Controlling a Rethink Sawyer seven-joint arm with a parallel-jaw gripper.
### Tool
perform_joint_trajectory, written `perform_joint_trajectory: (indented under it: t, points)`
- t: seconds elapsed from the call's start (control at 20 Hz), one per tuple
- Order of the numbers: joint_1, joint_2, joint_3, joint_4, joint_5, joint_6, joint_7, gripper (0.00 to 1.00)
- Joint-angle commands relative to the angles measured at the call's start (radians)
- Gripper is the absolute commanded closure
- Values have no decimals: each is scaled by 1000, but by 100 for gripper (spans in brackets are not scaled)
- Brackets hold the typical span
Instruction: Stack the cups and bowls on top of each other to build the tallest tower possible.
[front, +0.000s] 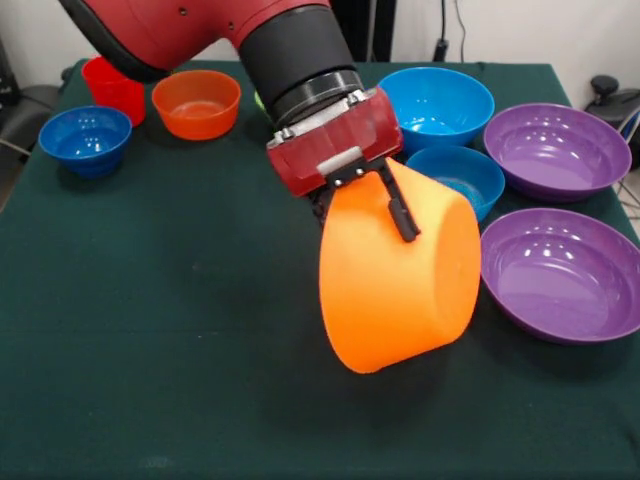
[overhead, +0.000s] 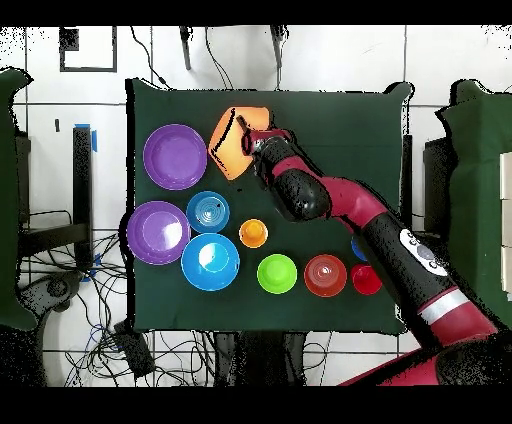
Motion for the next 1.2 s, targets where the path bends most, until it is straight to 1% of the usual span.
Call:
perform_joint_trajectory:
  t: [0.05,0.2,0.5,0.85,1.0,1.1,1.2]
  points:
    - [-86,137,-123,-18,-96,162,-54,100]
    - [-163,242,-42,-12,-58,213,-76,100]
    - [-222,335,21,-14,-65,250,-118,100]
    - [-260,402,52,-7,-82,264,-133,100]
    - [-260,403,45,17,-83,246,-101,100]
    - [-257,399,37,35,-60,243,-62,100]
    - [-260,415,37,50,-42,240,-37,100]
